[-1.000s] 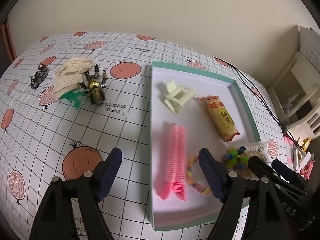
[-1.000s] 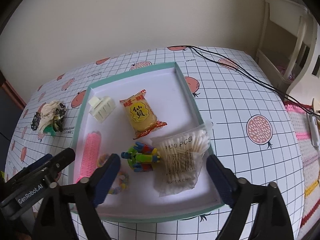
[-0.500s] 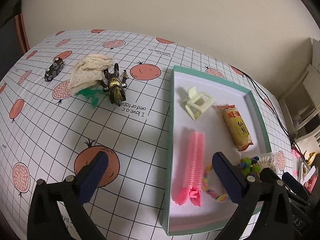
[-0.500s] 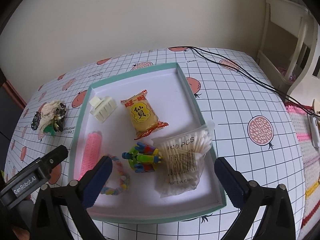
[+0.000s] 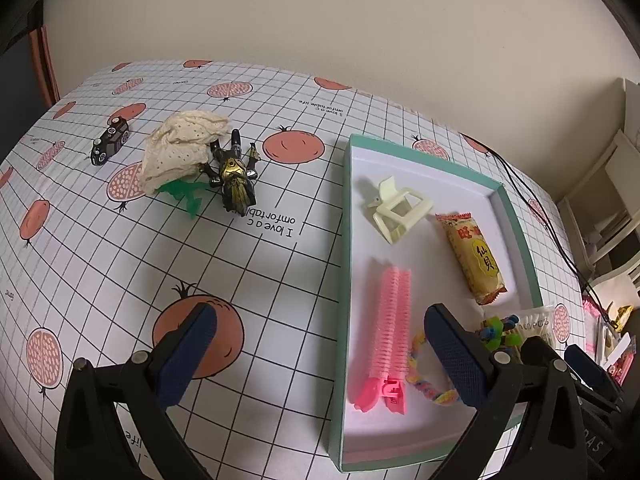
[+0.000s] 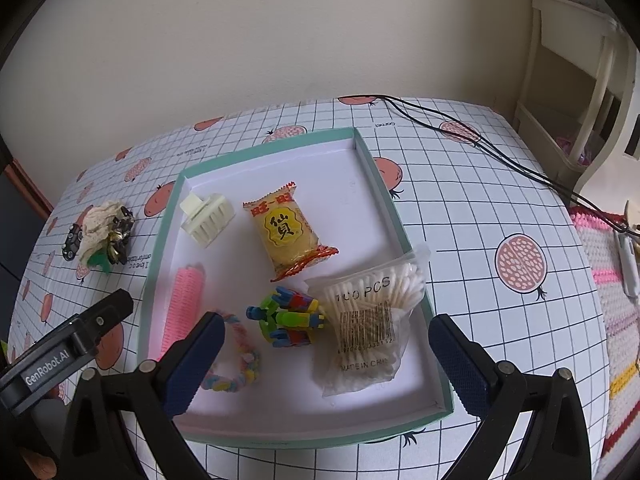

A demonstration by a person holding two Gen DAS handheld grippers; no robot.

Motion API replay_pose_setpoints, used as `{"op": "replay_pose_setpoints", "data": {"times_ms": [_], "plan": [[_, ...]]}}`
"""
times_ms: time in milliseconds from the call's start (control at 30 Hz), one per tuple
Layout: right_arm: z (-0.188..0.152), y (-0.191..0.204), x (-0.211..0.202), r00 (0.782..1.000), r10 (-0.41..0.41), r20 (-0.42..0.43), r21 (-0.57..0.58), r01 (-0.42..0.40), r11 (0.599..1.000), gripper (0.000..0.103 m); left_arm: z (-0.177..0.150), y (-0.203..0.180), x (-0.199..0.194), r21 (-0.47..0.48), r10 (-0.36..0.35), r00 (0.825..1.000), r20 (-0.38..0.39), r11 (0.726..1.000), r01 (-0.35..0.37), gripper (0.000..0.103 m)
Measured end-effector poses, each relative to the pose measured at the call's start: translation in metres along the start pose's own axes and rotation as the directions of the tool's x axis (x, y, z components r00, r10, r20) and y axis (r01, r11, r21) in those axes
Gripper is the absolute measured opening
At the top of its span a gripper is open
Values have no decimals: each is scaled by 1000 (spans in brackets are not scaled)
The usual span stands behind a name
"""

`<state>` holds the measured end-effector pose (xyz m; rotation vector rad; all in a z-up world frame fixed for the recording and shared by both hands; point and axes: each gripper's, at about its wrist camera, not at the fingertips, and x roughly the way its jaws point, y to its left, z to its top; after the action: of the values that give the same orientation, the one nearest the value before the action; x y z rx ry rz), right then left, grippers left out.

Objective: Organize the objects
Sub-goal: 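Open both tools to release the ring and swab bag in the tray, then withdraw both tools from the tray toward the black car and robot figure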

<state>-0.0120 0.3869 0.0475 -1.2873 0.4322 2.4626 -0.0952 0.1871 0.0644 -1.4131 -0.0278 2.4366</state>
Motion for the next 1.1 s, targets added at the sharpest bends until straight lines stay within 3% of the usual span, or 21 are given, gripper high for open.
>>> {"op": "replay_pose_setpoints", "data": {"times_ms": [433,600,833,1100], "plan": [[7,7,-8,999,16,32,5,-16,1000,103,18,12,-13,7,-30,999,23,1000,29,103],[20,15,-21,995,53,80,19,-55,998,103,38,23,-30,16,-63,996,70,998,62,103],[50,35,-45,980,115,165,57,-126,990,103,70,64,-50,-16,-68,989,132,997,71,103],[80,77,-55,972,143,186,32,-151,988,103,105,103,-67,-50,-75,979,191,995,86,103]]}}
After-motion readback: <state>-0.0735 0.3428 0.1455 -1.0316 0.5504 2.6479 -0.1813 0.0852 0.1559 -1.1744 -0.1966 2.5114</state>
